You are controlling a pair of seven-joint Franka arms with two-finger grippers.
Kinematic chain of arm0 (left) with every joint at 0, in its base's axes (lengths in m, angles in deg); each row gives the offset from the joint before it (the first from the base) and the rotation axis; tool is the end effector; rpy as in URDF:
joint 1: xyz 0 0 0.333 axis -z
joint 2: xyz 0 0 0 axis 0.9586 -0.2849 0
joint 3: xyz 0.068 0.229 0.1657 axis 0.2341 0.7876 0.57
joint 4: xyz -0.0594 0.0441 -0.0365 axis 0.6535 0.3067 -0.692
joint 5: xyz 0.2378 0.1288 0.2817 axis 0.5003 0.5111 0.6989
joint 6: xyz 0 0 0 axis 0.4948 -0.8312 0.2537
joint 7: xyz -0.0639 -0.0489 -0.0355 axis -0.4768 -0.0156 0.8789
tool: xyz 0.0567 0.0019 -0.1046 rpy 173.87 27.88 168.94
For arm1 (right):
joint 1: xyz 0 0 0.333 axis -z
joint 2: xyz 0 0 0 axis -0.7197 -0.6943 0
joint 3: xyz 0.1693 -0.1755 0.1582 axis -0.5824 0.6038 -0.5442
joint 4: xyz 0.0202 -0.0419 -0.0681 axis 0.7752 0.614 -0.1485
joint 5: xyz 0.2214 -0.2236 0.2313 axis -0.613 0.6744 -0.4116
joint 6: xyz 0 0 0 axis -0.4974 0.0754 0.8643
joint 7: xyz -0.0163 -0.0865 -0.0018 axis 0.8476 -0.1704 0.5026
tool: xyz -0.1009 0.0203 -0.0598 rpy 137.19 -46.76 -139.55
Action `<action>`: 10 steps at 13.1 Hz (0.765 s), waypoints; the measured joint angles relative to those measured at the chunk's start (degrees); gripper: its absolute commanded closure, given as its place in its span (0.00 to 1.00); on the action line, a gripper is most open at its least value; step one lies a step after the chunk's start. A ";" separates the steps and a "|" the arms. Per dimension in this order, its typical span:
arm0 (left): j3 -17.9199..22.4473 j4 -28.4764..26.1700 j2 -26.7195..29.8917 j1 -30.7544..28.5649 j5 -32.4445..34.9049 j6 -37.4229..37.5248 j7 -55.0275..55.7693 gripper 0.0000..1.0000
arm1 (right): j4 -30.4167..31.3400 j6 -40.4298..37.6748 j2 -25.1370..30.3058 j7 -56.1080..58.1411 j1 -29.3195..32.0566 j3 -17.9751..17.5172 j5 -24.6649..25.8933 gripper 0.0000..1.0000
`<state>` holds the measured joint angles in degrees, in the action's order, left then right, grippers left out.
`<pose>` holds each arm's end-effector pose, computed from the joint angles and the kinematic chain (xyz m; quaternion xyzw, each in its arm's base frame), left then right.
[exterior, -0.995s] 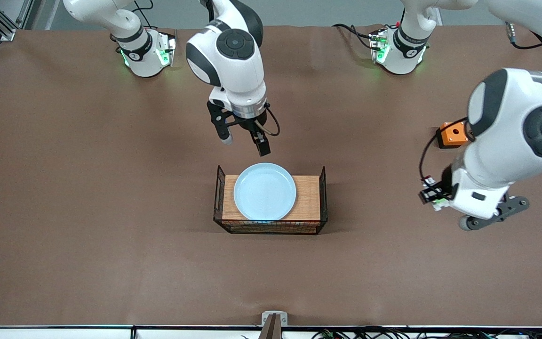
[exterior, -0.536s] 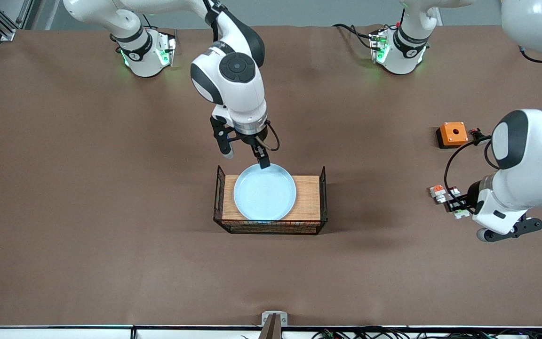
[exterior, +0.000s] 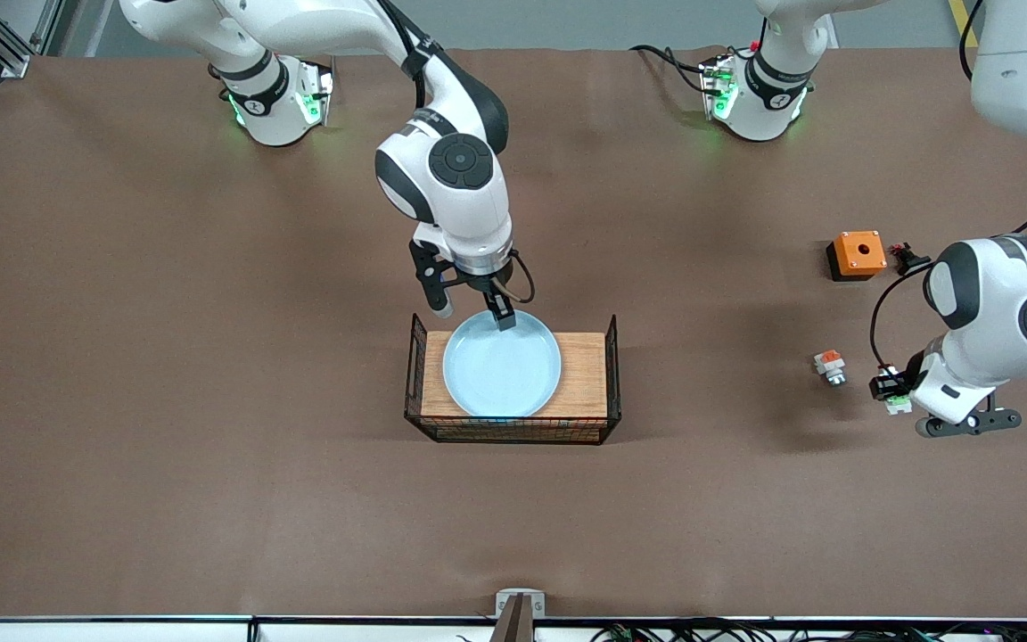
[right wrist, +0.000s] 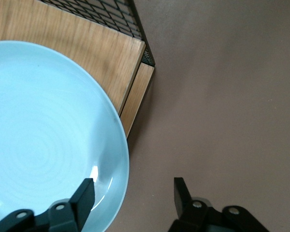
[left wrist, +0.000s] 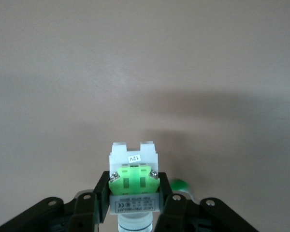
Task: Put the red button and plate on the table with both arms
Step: 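Lower the button beside the red button while the right gripper reaches the plate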
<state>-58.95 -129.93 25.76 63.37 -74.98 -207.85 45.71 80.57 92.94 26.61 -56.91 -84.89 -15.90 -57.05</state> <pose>0.6268 0.0962 0.2145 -0.9978 -0.0378 -0.0271 0.0468 0.5006 0.4754 0.3160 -0.8212 0.5680 -0.0214 0.0499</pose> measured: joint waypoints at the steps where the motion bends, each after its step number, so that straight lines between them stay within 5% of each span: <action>1: -0.01 -2.02 -0.91 -1.61 0.00 -3.86 -1.97 1.00 | -0.12 0.01 -0.06 -0.01 0.00 0.00 0.00 0.45; 5: -0.28 -3.99 -4.06 -3.25 0.01 -7.71 -3.48 0.94 | -0.39 0.05 -0.07 -0.02 0.01 0.01 0.00 0.68; 7: -0.35 -3.97 -4.07 -3.22 0.01 -7.71 -3.44 0.55 | -0.38 0.43 -0.09 -0.01 -0.02 -0.01 0.06 0.71; 8: -0.37 -3.97 -4.07 -3.22 0.01 -7.71 -3.44 0.04 | -0.39 0.87 -0.09 0.00 -0.03 -0.03 0.08 0.78; 10: -0.99 -3.96 -4.09 -3.21 0.01 -7.71 -3.44 0.00 | -0.39 1.55 -0.12 0.02 -0.12 -0.09 0.17 0.96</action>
<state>-59.94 -133.89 21.67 60.16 -74.97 -215.56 42.27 80.19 94.49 26.49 -56.89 -85.01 -15.99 -56.88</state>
